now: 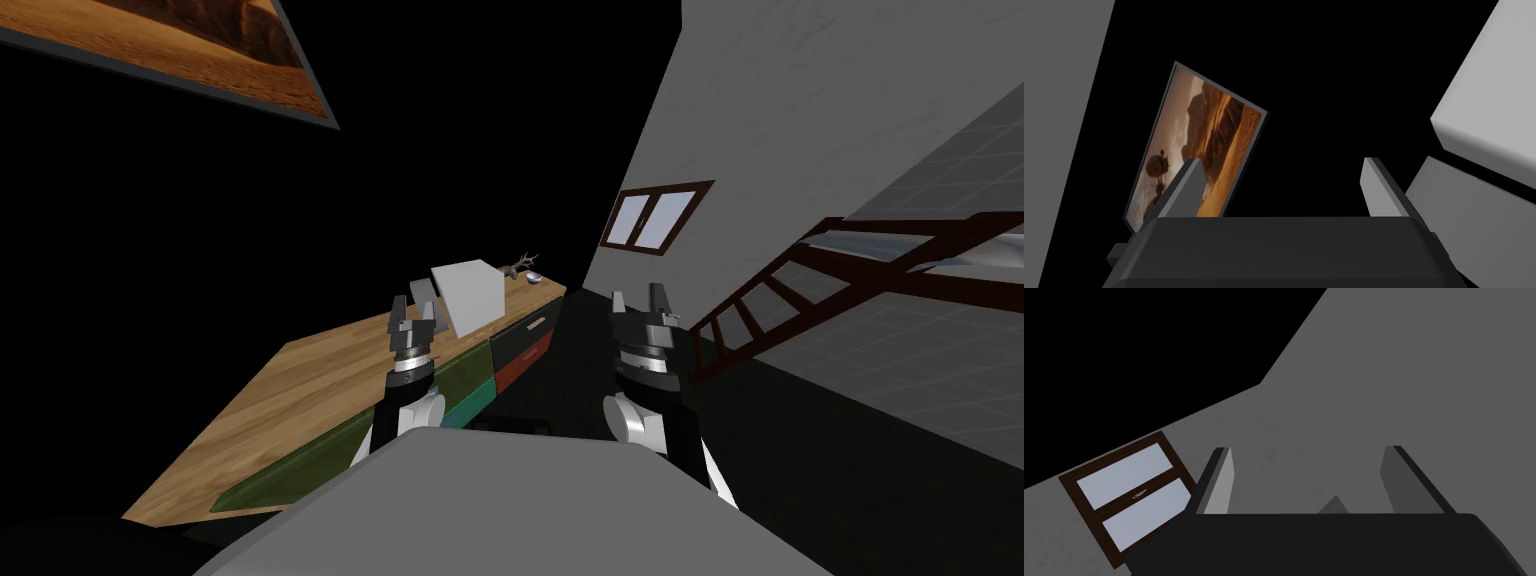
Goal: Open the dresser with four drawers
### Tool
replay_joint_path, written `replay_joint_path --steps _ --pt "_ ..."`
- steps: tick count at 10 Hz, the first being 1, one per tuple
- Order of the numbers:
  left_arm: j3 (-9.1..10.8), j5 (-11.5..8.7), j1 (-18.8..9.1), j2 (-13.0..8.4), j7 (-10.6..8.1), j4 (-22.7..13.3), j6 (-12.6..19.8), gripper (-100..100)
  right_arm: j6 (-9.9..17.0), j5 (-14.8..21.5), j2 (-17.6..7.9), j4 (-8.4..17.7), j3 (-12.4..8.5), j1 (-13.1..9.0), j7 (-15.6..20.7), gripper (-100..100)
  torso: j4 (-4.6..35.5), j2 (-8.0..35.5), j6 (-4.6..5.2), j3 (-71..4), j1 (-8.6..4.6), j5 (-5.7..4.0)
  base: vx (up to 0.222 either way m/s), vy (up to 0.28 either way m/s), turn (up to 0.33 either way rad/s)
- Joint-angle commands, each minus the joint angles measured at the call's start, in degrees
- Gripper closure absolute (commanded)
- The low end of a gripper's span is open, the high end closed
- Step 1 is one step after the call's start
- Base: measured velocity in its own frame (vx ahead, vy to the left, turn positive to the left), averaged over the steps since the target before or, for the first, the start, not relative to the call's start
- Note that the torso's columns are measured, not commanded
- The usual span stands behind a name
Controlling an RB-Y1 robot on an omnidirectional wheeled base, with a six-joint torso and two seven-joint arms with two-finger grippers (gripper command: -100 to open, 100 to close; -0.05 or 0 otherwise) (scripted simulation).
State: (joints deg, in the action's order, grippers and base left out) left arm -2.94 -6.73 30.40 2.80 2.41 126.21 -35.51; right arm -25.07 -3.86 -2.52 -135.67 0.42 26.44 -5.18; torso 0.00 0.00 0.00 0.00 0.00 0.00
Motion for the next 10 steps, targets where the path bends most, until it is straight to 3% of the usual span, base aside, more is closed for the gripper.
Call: replay_joint_path --steps 1,9,10 --pt "0.00 0.0 0.0 0.0 0.00 0.0 0.0 0 0.0 0.0 0.0 0.0 0.0 0.0 0.0 0 2.3 2.3 0.00 -4.7 0.00 0.00 0.000 0.000 0.000" --pt "0.00 0.0 0.0 0.0 0.00 0.0 0.0 0 0.0 0.0 0.0 0.0 0.0 0.0 0.0 0 35.4 35.4 0.00 -70.7 0.00 0.00 0.000 0.000 0.000" --pt "0.15 -0.2 -0.1 -2.5 -0.10 -0.4 0.2 -100 0.0 0.0 0.0 0.0 0.0 0.0 0.0 0 39.6 39.6 0.00 -79.2 0.00 0.00 0.021 -0.020 0.018"
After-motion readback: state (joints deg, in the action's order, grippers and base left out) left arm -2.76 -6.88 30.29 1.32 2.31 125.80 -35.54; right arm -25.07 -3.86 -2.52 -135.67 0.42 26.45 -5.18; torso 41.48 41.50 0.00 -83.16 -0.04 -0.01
